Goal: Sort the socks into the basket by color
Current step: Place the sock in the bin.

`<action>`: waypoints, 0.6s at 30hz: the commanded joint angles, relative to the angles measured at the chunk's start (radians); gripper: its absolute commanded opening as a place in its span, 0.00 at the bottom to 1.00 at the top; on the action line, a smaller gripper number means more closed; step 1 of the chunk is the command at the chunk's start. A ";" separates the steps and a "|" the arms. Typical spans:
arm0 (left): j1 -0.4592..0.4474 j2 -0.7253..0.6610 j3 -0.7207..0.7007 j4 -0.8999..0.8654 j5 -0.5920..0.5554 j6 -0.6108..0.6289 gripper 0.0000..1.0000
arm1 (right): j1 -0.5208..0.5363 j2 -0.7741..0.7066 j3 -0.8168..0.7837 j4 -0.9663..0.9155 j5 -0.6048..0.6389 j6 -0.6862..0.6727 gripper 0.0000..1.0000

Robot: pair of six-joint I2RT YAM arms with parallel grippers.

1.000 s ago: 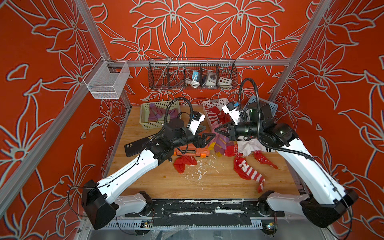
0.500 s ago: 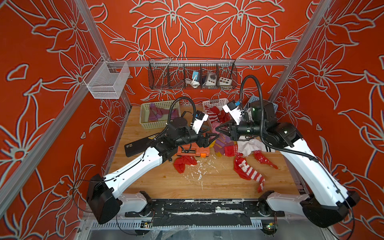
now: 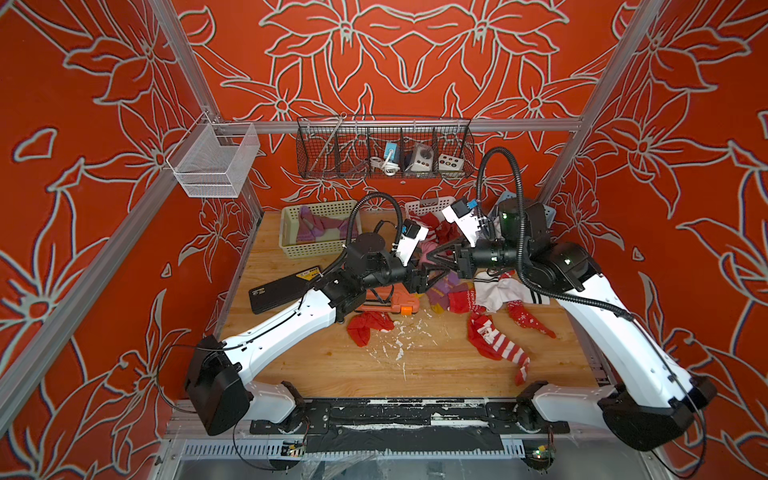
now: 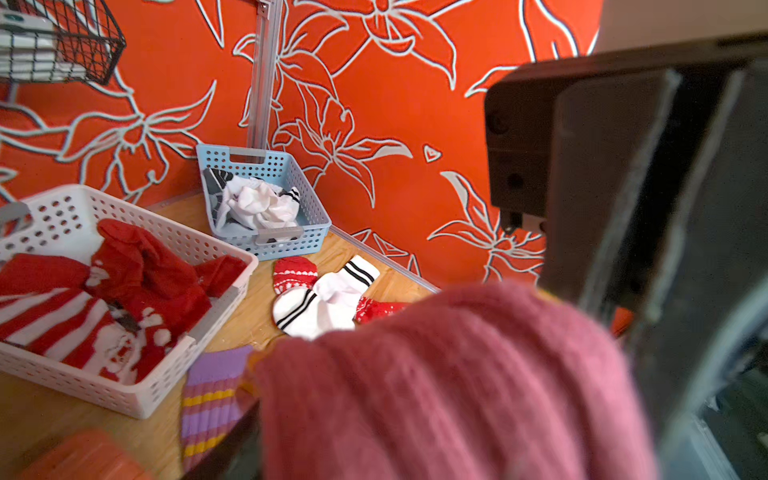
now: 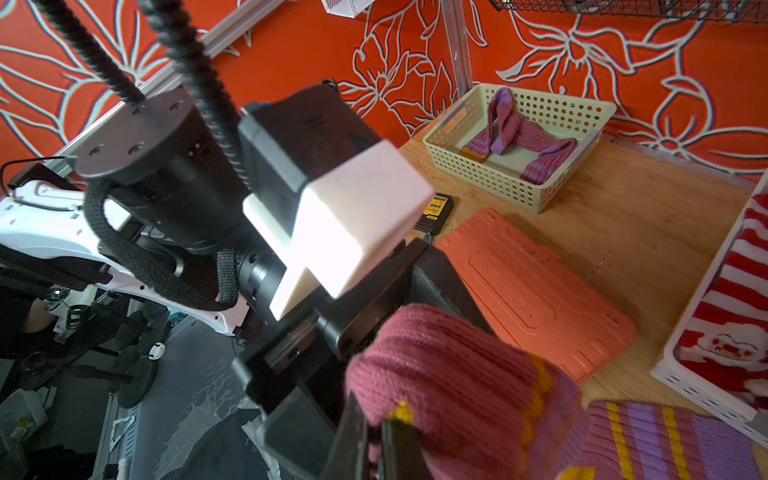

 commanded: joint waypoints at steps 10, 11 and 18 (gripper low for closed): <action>-0.006 -0.015 0.002 0.077 -0.058 0.011 0.00 | 0.010 0.003 0.032 0.015 -0.017 0.015 0.00; -0.006 -0.021 -0.001 0.070 -0.064 0.015 0.00 | 0.009 0.004 0.033 0.011 -0.008 0.015 0.00; 0.027 -0.069 -0.024 -0.021 -0.117 0.005 0.00 | 0.008 0.004 0.052 -0.027 0.060 0.007 0.68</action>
